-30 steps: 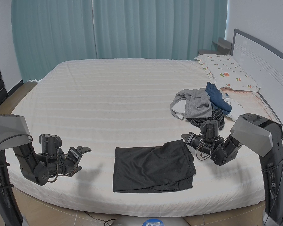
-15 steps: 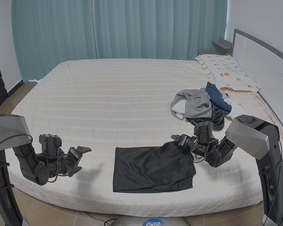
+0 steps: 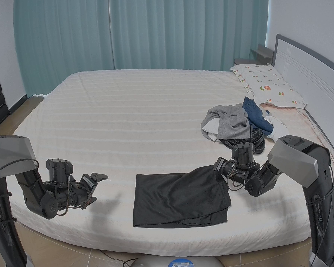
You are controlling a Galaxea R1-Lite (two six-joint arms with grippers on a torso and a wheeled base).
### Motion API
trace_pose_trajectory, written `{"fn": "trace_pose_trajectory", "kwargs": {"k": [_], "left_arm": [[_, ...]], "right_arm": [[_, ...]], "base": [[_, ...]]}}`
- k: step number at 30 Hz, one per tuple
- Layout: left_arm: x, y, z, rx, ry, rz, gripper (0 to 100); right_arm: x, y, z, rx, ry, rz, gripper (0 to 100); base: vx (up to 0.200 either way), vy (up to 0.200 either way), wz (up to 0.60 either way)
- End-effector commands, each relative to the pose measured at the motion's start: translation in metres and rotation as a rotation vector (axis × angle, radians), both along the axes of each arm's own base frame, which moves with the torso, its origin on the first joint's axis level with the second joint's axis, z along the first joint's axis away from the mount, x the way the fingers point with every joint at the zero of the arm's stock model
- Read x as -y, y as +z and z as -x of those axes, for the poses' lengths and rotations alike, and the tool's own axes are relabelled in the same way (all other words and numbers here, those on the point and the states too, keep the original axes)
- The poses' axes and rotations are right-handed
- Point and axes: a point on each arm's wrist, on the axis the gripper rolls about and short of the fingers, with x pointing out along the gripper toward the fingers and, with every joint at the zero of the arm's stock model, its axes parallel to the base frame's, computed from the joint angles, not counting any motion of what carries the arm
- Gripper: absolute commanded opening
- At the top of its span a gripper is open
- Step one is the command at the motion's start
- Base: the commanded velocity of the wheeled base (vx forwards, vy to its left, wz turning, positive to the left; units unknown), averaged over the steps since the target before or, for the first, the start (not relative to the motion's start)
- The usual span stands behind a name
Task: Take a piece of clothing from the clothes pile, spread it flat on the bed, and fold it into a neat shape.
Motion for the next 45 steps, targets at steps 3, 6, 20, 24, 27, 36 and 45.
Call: {"fn": "trace_pose_trajectory", "kwargs": {"k": [3,6,20,24,27,36,45], "left_arm": [[0.0,0.0,0.0,-0.001,0.0,0.0,100],[0.0,0.0,0.0,-0.001,0.0,0.0,100],[0.0,0.0,0.0,-0.001,0.0,0.0,100],[0.0,0.0,0.0,-0.001,0.0,0.0,100],[0.0,0.0,0.0,-0.001,0.0,0.0,100],[0.0,0.0,0.0,-0.001,0.0,0.0,100],[0.0,0.0,0.0,-0.001,0.002,0.0,100]], "right_arm": [[0.006,0.002,-0.001,-0.003,-0.017,0.002,0],[0.011,0.003,-0.001,-0.004,-0.03,0.003,0],[0.02,0.001,-0.001,-0.016,-0.048,0.008,0],[0.023,0.007,0.003,-0.012,-0.045,-0.002,100],[0.031,0.021,0.015,-0.018,-0.053,-0.016,100],[0.052,0.027,0.09,-0.109,0.042,-0.086,100],[0.058,-0.005,0.117,-0.189,0.068,-0.134,100]], "base": [[0.0,0.0,0.0],[0.0,0.0,0.0],[0.0,0.0,0.0],[0.0,0.0,0.0],[0.0,0.0,0.0],[0.0,0.0,0.0],[0.0,0.0,0.0]]}}
